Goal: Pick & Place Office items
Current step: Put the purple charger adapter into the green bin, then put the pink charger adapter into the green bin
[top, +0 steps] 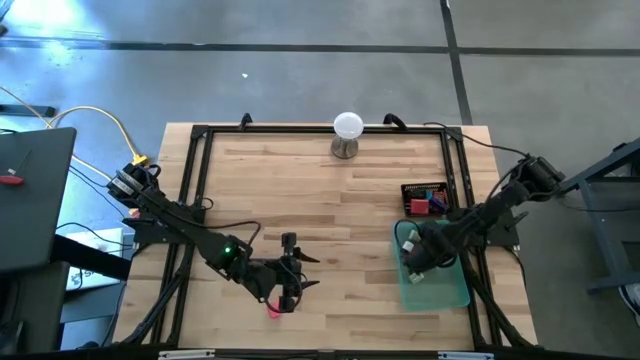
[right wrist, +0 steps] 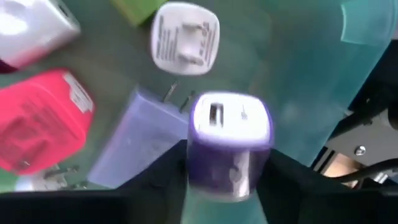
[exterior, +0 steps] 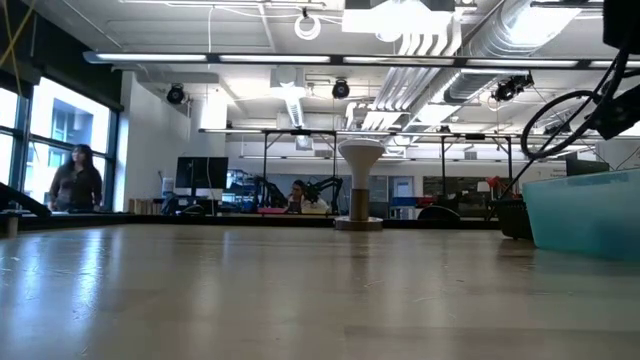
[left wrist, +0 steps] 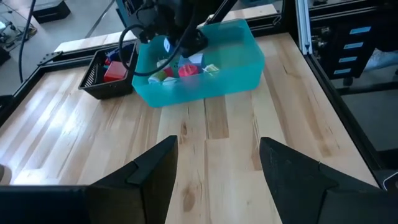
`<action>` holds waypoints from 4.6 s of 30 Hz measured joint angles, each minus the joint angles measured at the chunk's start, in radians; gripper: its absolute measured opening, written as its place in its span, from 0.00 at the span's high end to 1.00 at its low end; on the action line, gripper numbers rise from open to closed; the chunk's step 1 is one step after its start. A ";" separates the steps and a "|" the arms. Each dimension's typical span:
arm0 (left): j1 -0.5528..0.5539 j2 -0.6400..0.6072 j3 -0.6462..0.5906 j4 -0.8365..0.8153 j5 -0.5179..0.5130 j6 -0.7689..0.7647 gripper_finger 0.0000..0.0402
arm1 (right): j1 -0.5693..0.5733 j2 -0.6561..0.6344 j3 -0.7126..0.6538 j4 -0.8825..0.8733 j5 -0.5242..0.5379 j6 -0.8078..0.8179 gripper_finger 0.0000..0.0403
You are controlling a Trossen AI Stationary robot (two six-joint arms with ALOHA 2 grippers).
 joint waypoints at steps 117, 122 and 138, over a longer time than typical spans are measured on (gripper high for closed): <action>-0.145 0.302 0.363 -0.825 0.463 0.087 0.17 | 0.106 0.008 0.288 0.956 0.903 -0.915 0.61; -0.152 0.338 0.363 -0.826 0.463 0.156 0.17 | 0.106 0.008 0.288 0.963 0.903 -0.911 0.61; -0.143 0.359 0.356 -0.866 0.474 0.153 0.17 | 0.083 0.092 0.288 1.036 0.875 -0.921 0.61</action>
